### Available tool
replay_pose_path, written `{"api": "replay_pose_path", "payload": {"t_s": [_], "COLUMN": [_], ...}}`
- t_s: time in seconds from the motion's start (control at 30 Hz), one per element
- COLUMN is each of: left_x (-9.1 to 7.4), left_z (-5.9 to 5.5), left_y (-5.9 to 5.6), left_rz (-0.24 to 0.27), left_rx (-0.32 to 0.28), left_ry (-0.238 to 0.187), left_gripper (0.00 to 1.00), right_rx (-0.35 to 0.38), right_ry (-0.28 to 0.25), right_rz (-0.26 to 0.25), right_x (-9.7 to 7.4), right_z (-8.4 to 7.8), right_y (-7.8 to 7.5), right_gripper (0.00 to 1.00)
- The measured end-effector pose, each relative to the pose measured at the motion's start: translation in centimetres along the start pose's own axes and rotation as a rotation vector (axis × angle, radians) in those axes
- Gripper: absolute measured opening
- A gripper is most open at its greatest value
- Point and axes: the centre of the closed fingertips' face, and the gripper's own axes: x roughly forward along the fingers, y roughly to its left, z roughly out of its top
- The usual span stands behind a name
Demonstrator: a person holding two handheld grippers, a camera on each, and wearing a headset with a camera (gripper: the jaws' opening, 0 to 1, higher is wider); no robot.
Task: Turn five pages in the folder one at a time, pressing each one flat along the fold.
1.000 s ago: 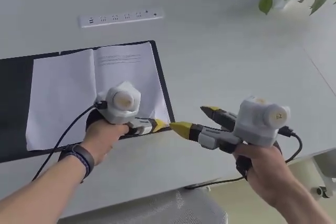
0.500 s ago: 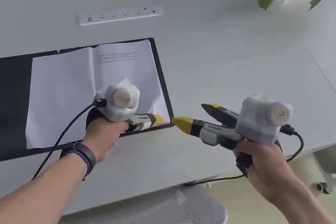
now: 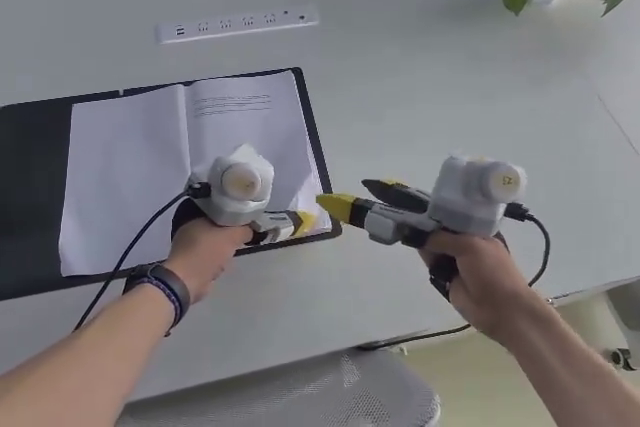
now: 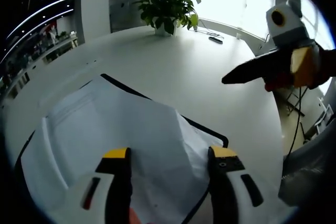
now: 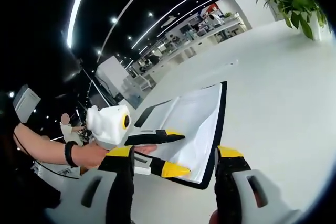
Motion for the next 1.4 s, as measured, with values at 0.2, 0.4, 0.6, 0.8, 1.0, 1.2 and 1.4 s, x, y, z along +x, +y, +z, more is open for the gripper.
{"api": "replay_pose_path", "payload": {"t_s": [0.2, 0.4, 0.6, 0.8, 1.0, 1.2, 1.4], "left_x": [0.0, -0.1, -0.1, -0.1, -0.2, -0.2, -0.3], "left_z": [0.0, 0.0, 0.0, 0.0, -0.1, -0.1, 0.0], "left_y": [-0.1, 0.0, 0.0, -0.1, -0.2, -0.3, -0.6], "left_rz": [0.004, 0.001, 0.002, 0.007, 0.008, 0.001, -0.009], "left_rx": [0.0, -0.005, -0.009, -0.018, -0.02, -0.02, -0.028], "left_ry": [0.0, -0.002, -0.003, -0.005, -0.004, -0.003, -0.005], "left_gripper": [0.59, 0.59, 0.59, 0.59, 0.59, 0.6, 0.63], "right_rx": [0.032, 0.063, 0.105, 0.163, 0.22, 0.231, 0.245], "right_ry": [0.029, 0.047, 0.053, 0.055, 0.054, 0.064, 0.061], "right_rz": [0.02, 0.041, 0.051, 0.044, 0.057, 0.058, 0.047], "right_x": [2.9, 4.7, 5.6, 6.1, 6.6, 6.7, 6.5], "right_z": [-0.1, -0.3, -0.5, -1.1, -1.5, -1.7, -1.9], "right_y": [-0.6, -0.7, -1.1, -1.8, -2.0, -2.1, -2.5], "right_gripper": [0.55, 0.52, 0.49, 0.42, 0.26, 0.16, 0.05]}}
